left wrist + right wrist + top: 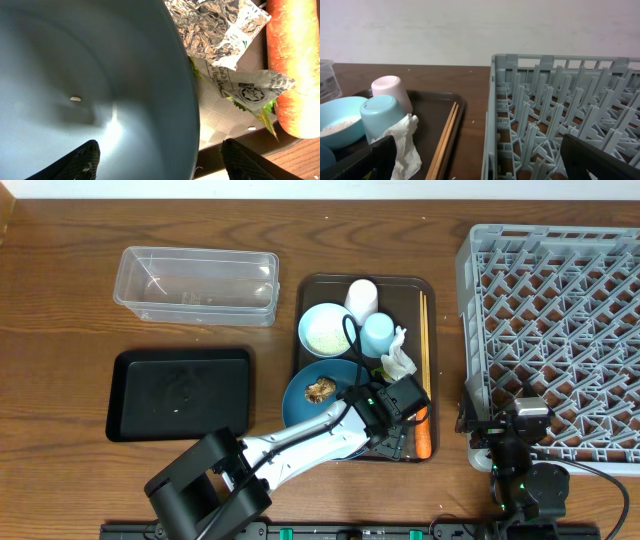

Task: Sort waste into correct bins and load items into the dishwasher rack
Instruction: 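Close the left gripper on the blue plate's right rim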

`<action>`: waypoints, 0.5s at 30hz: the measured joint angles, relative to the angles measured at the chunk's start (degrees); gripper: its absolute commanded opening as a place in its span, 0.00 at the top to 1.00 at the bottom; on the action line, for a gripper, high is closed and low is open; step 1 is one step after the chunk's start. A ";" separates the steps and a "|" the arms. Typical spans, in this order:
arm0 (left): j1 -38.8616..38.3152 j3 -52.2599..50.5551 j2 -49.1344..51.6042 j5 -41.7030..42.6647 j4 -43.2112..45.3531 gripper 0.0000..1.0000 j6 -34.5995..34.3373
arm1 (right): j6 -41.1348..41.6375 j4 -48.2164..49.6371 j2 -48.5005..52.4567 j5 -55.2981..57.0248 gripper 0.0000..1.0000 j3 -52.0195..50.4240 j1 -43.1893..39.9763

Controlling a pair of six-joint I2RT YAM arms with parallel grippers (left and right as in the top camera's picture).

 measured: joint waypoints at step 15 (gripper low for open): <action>0.00 0.00 0.00 0.02 0.02 0.51 -0.15 | 0.00 0.02 0.00 0.00 0.01 0.00 0.00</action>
